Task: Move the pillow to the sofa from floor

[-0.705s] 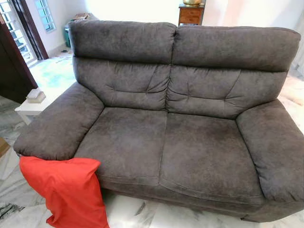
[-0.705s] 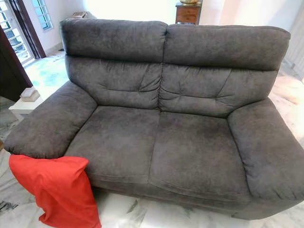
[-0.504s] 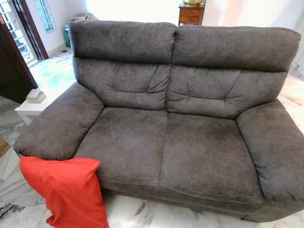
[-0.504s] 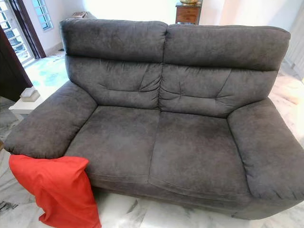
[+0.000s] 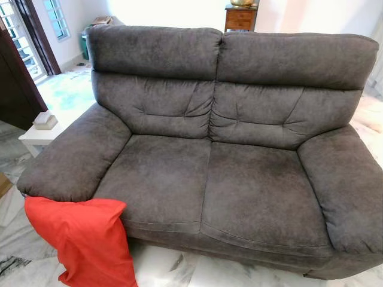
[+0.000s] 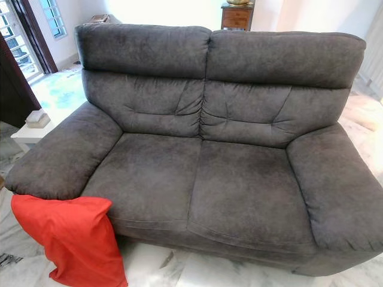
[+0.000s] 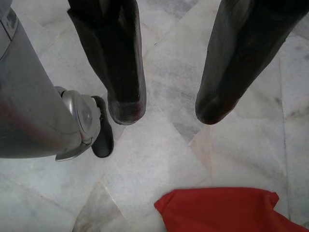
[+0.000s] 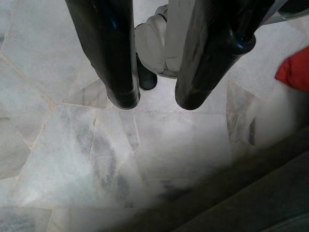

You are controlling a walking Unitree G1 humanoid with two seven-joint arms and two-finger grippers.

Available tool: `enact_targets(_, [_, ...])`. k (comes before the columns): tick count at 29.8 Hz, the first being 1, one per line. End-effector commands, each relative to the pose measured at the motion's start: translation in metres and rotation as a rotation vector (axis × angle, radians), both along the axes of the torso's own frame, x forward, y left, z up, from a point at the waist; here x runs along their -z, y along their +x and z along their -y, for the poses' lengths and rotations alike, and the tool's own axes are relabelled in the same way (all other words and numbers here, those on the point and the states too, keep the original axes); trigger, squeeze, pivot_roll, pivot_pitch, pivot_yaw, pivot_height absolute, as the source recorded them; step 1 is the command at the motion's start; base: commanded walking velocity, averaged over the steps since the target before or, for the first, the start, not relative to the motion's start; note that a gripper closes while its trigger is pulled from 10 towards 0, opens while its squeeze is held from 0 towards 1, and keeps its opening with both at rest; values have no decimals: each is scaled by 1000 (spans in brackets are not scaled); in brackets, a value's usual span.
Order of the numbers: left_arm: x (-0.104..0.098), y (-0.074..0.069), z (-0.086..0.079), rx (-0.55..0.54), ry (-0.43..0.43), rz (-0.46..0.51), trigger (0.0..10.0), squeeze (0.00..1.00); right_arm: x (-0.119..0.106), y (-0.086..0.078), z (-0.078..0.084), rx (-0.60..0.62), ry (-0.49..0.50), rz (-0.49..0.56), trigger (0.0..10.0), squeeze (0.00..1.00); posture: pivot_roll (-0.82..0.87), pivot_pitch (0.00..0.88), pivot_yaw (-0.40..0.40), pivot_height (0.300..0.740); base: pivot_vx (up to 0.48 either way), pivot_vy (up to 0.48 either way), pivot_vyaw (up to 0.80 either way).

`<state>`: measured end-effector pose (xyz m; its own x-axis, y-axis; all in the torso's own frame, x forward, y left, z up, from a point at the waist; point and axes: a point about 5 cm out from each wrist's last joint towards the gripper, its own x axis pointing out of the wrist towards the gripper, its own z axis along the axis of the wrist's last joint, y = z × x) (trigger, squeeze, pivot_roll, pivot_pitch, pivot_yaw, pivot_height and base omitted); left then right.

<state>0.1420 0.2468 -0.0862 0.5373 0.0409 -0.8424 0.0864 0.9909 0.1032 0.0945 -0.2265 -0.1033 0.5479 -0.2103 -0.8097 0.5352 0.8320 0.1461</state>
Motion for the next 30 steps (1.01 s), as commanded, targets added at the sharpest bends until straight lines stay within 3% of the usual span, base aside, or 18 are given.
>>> enact_targets(1, [1, -3, -3, -12, 4, -9, 10000, 0, 1, -2, -1, -4, 4, -4, 10000, 0, 153, 49, 31, 740, 0, 0, 0])
enact_targets(14, [2, -12, -7, -23, 5, -20, 10000, 0, 1, -4, -2, -4, 9, -10, 10000, 0, 150, 55, 26, 740, 0, 0, 0])
enact_targets(30, [3, -1, 9, -18, -18, 2, 10000, 0, 0, -3, 2, -2, 8, -6, 10000, 0, 148, 59, 13, 740, 0, 0, 0])
